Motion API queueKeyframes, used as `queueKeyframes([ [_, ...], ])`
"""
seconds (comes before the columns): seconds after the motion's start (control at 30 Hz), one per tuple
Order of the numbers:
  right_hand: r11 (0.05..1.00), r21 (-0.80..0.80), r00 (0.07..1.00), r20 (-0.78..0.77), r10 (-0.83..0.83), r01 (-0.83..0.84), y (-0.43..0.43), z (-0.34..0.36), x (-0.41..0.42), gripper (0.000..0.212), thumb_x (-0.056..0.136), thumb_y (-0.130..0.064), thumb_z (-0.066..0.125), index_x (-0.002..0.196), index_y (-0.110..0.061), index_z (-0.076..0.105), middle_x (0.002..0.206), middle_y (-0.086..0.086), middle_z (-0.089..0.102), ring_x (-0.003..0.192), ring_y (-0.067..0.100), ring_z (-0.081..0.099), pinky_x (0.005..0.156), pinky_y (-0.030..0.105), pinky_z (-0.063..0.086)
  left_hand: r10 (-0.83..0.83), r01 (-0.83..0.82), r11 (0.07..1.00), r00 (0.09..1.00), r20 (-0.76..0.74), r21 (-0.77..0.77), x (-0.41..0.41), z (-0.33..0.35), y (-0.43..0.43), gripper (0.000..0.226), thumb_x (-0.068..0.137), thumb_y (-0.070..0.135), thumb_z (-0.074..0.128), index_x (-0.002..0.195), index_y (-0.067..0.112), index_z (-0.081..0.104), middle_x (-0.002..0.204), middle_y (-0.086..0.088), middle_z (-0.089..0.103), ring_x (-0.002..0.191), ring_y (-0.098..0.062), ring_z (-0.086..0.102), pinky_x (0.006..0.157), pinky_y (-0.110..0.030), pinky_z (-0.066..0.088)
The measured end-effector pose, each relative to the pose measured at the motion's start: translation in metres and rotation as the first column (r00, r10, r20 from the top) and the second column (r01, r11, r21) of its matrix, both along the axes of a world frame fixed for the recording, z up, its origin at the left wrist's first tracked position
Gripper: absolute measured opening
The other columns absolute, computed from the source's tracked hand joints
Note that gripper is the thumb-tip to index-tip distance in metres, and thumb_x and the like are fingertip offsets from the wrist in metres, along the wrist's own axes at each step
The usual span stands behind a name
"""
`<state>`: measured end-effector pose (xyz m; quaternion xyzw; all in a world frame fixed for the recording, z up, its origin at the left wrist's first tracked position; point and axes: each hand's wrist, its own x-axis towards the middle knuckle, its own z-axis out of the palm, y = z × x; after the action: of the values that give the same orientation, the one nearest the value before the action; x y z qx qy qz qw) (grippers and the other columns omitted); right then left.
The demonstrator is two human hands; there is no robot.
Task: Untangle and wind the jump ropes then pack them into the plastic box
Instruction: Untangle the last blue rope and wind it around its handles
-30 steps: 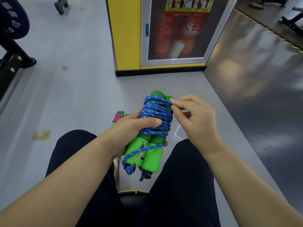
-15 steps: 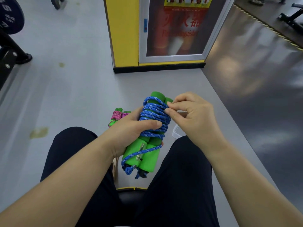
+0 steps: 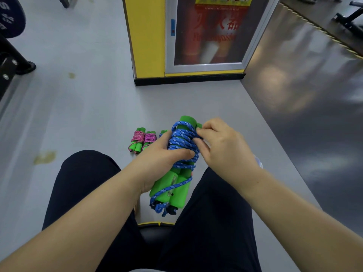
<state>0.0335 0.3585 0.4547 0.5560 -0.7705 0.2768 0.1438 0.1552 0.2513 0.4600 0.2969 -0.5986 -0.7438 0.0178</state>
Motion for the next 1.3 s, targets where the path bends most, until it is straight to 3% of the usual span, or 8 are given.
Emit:
queueKeyframes([
  [0.2, 0.994, -0.075, 0.995, -0.061, -0.078, 0.074, -0.005, -0.007, -0.003, 0.02, 0.079, -0.013, 0.051, 0.071, -0.002, 0.066, 0.071, 0.009, 0.059, 0.051, 0.025, 0.055, 0.038, 0.033, 0.046, -0.043, 0.048, 0.99, 0.998, 0.04, -0.131, -0.004, 0.002, -0.003, 0.053, 0.053, 0.036, 0.075, 0.105, 0.033, 0.06, 0.098, -0.007, 0.071, 0.088, -0.031, 0.07, 0.085, -0.054, 0.053],
  [0.33, 0.986, -0.162, 0.996, -0.069, -0.056, 0.044, -0.008, -0.014, -0.006, 0.01, 0.077, -0.005, 0.058, 0.077, -0.001, 0.067, 0.08, 0.01, 0.062, 0.073, 0.023, 0.054, 0.057, 0.03, 0.048, -0.003, 0.011, 0.981, 0.999, 0.044, -0.195, -0.006, -0.001, -0.002, 0.044, 0.053, 0.039, 0.072, 0.095, 0.038, 0.059, 0.094, -0.004, 0.071, 0.085, -0.03, 0.07, 0.082, -0.053, 0.054],
  [0.43, 0.98, -0.175, 0.995, 0.049, -0.087, 0.095, -0.01, -0.016, -0.006, 0.014, 0.081, -0.014, 0.058, 0.084, -0.005, 0.069, 0.092, 0.01, 0.056, 0.085, 0.018, 0.04, 0.074, 0.011, 0.032, 0.05, -0.038, 0.977, 0.997, 0.052, -0.21, -0.007, -0.003, 0.001, 0.038, 0.05, 0.043, 0.072, 0.086, 0.042, 0.059, 0.092, -0.005, 0.071, 0.084, -0.032, 0.07, 0.081, -0.054, 0.054],
  [0.6, 0.98, -0.117, 0.926, 0.363, -0.109, 0.161, -0.012, -0.021, 0.008, 0.024, 0.087, -0.017, 0.049, 0.101, -0.007, 0.065, 0.092, -0.001, 0.05, 0.081, 0.013, 0.049, 0.069, 0.024, 0.043, 0.054, -0.036, 0.954, 0.997, 0.052, -0.298, -0.01, -0.003, 0.002, 0.036, 0.064, 0.039, 0.072, 0.096, 0.04, 0.055, 0.091, 0.002, 0.069, 0.084, -0.023, 0.069, 0.082, -0.05, 0.054],
  [0.83, 0.999, 0.035, 0.928, 0.372, -0.032, 0.02, -0.014, -0.017, -0.001, 0.017, 0.073, -0.009, 0.05, 0.083, -0.003, 0.062, 0.079, -0.003, 0.048, 0.069, 0.015, 0.047, 0.063, 0.028, 0.042, 0.028, 0.013, 0.948, 0.992, 0.123, -0.319, -0.003, -0.01, 0.003, 0.045, 0.056, 0.043, 0.068, 0.099, 0.034, 0.056, 0.092, 0.0, 0.07, 0.085, -0.024, 0.068, 0.083, -0.05, 0.053],
  [1.03, 0.991, 0.113, 0.851, 0.526, 0.004, -0.075, -0.012, -0.004, -0.01, 0.007, 0.068, -0.016, 0.05, 0.072, -0.017, 0.055, 0.072, -0.013, 0.044, 0.065, -0.001, 0.044, 0.06, 0.011, 0.034, 0.041, -0.023, 0.979, 0.996, 0.082, -0.203, -0.005, -0.018, 0.007, 0.048, 0.054, 0.039, 0.072, 0.099, 0.033, 0.058, 0.095, -0.004, 0.071, 0.085, -0.028, 0.069, 0.083, -0.052, 0.054],
  [1.2, 0.993, 0.113, 0.725, 0.685, -0.071, -0.01, -0.009, -0.011, -0.002, 0.015, 0.087, -0.006, 0.055, 0.092, -0.017, 0.064, 0.091, -0.013, 0.038, 0.068, 0.006, 0.047, 0.068, 0.008, 0.04, 0.069, -0.049, 0.977, 0.994, 0.085, -0.209, -0.006, -0.02, 0.003, 0.043, 0.057, 0.035, 0.07, 0.098, 0.035, 0.058, 0.094, -0.003, 0.071, 0.085, -0.027, 0.07, 0.083, -0.051, 0.054],
  [1.3, 0.995, 0.066, 0.722, 0.684, -0.101, 0.078, -0.009, -0.015, 0.008, 0.016, 0.09, -0.009, 0.055, 0.1, -0.017, 0.065, 0.094, -0.009, 0.044, 0.079, 0.016, 0.056, 0.077, 0.022, 0.048, 0.084, -0.058, 0.967, 0.992, 0.094, -0.247, -0.008, -0.019, -0.001, 0.043, 0.056, 0.039, 0.069, 0.097, 0.035, 0.056, 0.093, -0.002, 0.071, 0.085, -0.026, 0.069, 0.083, -0.05, 0.054],
])
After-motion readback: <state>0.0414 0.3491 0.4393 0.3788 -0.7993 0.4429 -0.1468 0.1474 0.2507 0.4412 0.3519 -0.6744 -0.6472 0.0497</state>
